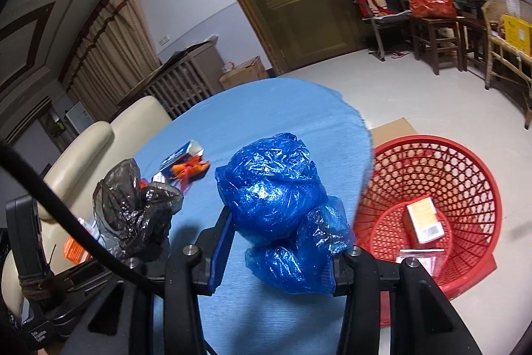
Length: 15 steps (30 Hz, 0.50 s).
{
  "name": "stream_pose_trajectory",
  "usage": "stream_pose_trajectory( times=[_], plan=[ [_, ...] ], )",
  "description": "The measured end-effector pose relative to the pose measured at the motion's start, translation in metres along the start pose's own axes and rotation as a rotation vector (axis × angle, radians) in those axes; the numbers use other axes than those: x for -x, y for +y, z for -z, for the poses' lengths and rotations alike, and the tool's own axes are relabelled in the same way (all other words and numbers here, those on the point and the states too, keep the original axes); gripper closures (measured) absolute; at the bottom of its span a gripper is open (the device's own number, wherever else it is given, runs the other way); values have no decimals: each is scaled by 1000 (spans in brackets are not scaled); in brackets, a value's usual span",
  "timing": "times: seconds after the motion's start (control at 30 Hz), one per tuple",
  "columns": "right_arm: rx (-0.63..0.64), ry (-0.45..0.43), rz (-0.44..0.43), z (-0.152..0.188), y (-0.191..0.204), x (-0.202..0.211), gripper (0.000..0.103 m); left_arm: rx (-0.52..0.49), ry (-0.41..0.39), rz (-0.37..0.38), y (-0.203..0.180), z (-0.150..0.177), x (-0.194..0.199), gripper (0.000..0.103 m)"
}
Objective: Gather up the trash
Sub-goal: 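Carry both bags over the red wastebasket and open both grippers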
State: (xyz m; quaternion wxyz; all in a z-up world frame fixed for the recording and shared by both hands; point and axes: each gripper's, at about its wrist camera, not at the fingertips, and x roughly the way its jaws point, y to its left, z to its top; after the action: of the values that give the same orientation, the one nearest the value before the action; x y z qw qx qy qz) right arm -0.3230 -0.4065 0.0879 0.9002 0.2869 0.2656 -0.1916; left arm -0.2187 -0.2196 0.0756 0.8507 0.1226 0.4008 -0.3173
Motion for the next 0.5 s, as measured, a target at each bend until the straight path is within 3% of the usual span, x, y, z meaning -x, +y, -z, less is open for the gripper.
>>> stream_pose_trajectory(
  times=[0.5],
  plan=[
    [-76, -39, 111, -17, -59, 16, 55, -107, 22, 60, -55, -12, -17, 74]
  ],
)
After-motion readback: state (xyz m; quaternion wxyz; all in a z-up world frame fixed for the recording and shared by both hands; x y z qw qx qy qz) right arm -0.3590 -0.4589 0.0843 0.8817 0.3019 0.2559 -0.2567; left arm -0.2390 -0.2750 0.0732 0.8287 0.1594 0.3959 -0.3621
